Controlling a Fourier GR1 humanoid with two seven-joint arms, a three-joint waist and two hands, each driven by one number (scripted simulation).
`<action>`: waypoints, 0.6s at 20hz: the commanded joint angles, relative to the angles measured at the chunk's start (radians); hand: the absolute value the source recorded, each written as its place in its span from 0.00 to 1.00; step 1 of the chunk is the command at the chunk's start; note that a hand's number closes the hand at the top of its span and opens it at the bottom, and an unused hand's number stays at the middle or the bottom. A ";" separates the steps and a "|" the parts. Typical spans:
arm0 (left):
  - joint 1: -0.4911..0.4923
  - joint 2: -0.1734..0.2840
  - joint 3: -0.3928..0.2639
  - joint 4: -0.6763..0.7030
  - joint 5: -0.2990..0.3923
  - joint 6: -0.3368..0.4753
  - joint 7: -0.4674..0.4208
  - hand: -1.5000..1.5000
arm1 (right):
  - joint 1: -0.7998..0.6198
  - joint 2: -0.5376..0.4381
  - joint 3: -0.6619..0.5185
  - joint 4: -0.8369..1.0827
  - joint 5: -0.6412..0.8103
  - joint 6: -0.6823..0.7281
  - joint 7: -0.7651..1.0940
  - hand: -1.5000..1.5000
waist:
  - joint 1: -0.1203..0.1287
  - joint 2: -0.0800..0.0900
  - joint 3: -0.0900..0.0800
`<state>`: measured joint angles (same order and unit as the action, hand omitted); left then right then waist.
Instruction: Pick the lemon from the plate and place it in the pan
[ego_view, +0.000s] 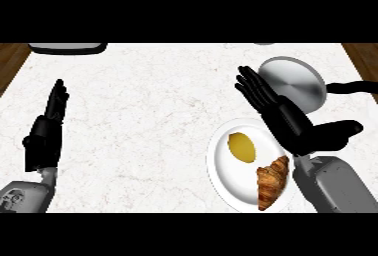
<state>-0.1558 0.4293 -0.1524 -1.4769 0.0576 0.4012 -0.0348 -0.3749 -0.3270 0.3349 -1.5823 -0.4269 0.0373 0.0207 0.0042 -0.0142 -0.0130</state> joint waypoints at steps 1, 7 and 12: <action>0.035 0.020 0.036 -0.041 0.016 -0.059 -0.002 0.50 | -0.033 -0.007 -0.043 0.074 0.032 0.031 0.035 0.00 | 0.003 0.014 0.013; -0.031 -0.020 -0.114 -0.017 0.049 -0.185 0.066 0.50 | -0.132 -0.328 0.064 0.325 0.358 0.032 0.155 0.00 | 0.009 0.029 -0.018; -0.014 -0.041 -0.145 -0.058 0.095 -0.245 0.132 0.50 | -0.038 -0.094 0.028 0.522 0.460 -0.293 -0.049 0.00 | 0.018 0.023 0.015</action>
<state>-0.1829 0.4079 -0.2721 -1.5087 0.1294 0.1884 0.0628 -0.4562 -0.4961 0.3664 -1.1840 -0.0676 -0.0901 0.0659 0.0221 0.0117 -0.0037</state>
